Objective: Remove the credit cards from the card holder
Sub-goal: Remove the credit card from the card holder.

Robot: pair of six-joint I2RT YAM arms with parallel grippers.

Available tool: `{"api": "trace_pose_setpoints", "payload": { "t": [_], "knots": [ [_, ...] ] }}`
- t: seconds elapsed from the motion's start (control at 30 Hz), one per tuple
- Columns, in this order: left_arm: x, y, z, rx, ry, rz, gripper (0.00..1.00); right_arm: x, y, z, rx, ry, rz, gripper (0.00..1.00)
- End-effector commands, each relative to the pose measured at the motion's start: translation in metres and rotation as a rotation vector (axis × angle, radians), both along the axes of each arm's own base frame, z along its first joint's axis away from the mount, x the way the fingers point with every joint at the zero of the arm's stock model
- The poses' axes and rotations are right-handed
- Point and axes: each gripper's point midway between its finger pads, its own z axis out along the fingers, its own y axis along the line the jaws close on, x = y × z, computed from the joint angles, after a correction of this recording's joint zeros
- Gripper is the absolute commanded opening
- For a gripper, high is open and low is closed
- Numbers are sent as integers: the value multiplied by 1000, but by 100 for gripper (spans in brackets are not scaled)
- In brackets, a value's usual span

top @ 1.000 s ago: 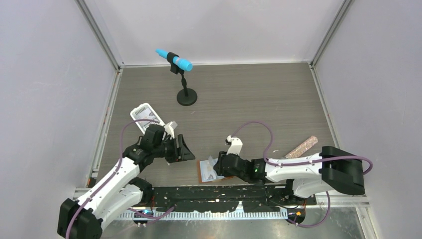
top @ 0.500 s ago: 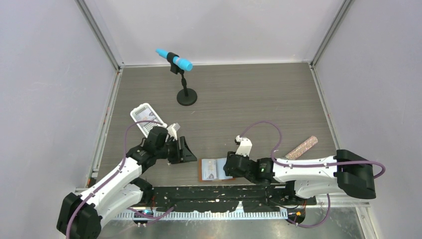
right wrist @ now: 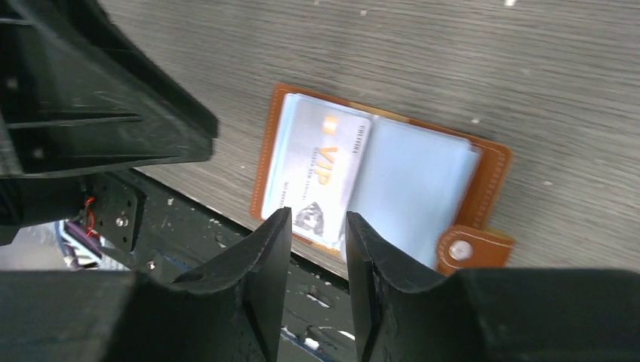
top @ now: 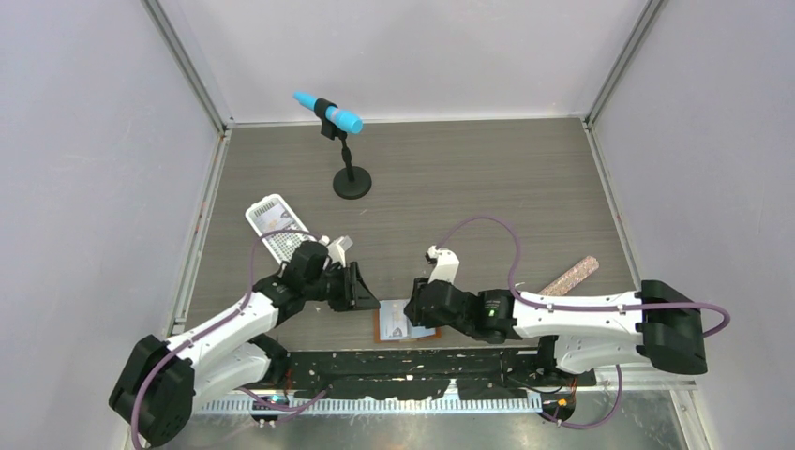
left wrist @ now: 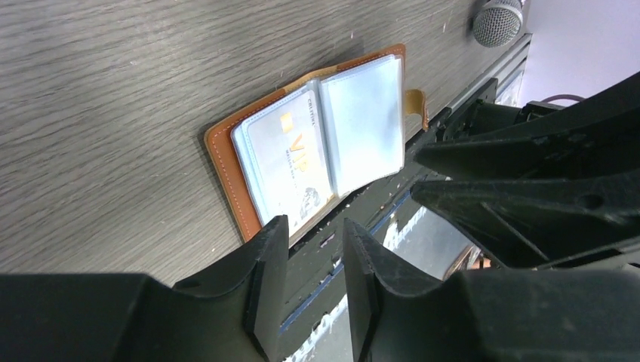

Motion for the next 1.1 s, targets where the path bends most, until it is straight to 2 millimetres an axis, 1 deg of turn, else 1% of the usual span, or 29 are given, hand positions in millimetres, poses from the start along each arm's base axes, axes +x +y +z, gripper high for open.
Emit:
{"api": "trace_pose_setpoints", "payload": {
  "t": [0.0,0.1,0.27,0.37,0.57,0.83,1.07],
  "knots": [
    [4,-16,5,-81,-24,-23,32,1,38,24,113,-49,98,39],
    [4,-20,2,-90,-21,-28,28,-2,49,15,121,-32,124,39],
    [4,-22,-8,-81,-12,-33,22,-3,56,-5,124,0,133,38],
    [3,-23,-16,-70,2,-39,18,-3,50,-23,110,26,126,38],
    [-1,-24,-38,-24,37,-52,14,0,35,-43,79,50,98,36],
    [-5,-16,-61,45,66,-39,12,3,20,-63,49,83,73,36],
    [-7,-9,-72,99,77,-36,9,4,18,-66,51,91,69,35]
  ]
}}
